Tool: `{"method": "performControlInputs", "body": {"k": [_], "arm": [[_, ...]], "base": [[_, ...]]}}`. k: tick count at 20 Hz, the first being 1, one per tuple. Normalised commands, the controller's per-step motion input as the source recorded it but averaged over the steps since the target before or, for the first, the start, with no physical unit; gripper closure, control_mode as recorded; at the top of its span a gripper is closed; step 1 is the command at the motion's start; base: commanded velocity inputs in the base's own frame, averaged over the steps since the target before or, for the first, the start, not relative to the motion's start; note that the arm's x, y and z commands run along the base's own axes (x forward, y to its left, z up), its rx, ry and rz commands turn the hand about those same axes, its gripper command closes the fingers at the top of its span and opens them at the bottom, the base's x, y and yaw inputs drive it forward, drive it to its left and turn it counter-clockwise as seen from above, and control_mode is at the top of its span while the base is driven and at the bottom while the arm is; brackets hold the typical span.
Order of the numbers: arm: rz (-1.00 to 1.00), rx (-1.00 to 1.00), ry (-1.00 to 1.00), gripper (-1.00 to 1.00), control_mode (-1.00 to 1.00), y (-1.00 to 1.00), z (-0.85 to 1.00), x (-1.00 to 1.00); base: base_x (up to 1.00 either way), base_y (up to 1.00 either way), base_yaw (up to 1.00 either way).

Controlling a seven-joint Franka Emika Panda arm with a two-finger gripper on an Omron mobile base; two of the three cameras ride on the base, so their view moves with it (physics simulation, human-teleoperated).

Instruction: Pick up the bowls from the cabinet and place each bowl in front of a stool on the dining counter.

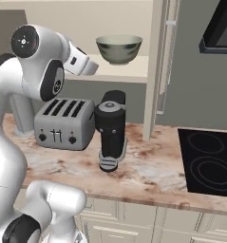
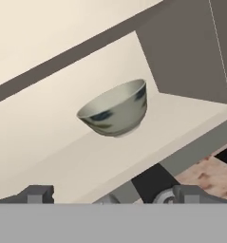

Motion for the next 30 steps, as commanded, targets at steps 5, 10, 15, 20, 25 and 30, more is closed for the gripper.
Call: {"method": "performControlInputs", "body": {"k": [5, 10, 15, 20, 25, 30], "arm": [[0.0, 0.0, 0.0, -1.0, -1.0, -0.08, 0.0, 0.22], [0.0, 0.0, 0.0, -1.0, -1.0, -0.08, 0.0, 0.22], [0.0, 0.01, 0.02, -1.0, -1.0, -0.1, 0.0, 0.23], [0.0, 0.01, 0.04, -1.0, -1.0, -0.1, 0.0, 0.3], [0.0, 0.0, 0.01, -1.0, -1.0, -0.09, 0.0, 0.29], [0.0, 0.0, 0.01, -1.0, -1.0, -0.04, -0.05, 0.32]], "base": [[0.0, 0.0, 0.0], [0.0, 0.0, 0.0], [0.0, 0.0, 0.0], [0.0, 0.0, 0.0], [0.0, 0.0, 0.0], [0.0, 0.0, 0.0]]}}
